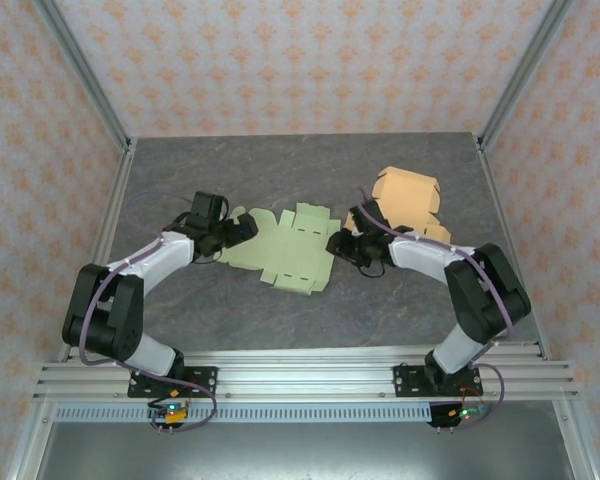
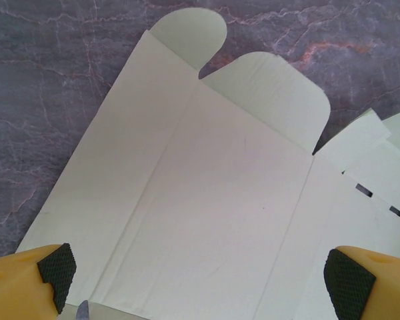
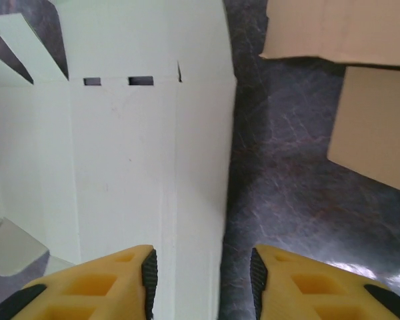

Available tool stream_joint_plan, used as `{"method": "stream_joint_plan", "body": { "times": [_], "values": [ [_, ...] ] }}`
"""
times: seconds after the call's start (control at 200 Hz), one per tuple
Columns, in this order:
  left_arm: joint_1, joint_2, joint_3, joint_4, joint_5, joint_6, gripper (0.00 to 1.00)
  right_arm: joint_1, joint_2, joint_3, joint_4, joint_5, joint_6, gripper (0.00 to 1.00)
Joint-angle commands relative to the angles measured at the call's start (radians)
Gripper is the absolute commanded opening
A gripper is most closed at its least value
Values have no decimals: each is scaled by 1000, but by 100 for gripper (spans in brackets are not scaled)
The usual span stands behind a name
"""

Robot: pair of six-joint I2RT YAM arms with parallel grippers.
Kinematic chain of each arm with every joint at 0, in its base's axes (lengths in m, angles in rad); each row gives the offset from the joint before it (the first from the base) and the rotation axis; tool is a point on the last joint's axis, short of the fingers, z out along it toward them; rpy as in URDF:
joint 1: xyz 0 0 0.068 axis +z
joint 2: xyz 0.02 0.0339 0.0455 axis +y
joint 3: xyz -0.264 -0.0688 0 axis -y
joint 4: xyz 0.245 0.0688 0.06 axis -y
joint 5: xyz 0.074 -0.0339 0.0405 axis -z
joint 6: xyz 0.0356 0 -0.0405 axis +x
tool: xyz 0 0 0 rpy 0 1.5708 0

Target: Fold the paper box

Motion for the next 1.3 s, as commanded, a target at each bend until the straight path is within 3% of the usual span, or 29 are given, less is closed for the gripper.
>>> {"method": "stream_joint_plan", "body": {
  "times": [0.0, 0.225, 0.33, 0.491, 0.586, 0.666, 0.891, 1.041, 1.291],
  "values": [
    [3, -44, 9, 13, -11, 3, 100, 6, 69, 36, 84, -39, 47, 40],
    [5, -74, 11, -20, -20, 13, 100, 13, 151, 91, 111, -52, 19, 18],
    [12, -118, 29, -36, -38, 26, 100, 12, 145, 151, 33, -31, -106, 4],
    [16, -194, 60, -9, -36, 93, 100, 13, 128, 370, -289, 32, -576, 3],
    [16, -227, 49, 53, -20, 130, 100, 12, 155, 519, -495, 200, -865, 2],
    [15, -233, 18, 135, 9, 161, 100, 10, 180, 602, -592, 237, -1124, 2],
    [7, -165, -41, 335, 159, 219, 98, 4, 358, 893, -828, 252, -1498, 3],
    [8, -133, -83, 360, 95, 191, 98, 23, 381, 873, -732, 355, -1725, 0],
    [16, -94, -142, 418, 91, 126, 98, 103, 332, 662, -274, 571, -1787, 1]
  ]
}}
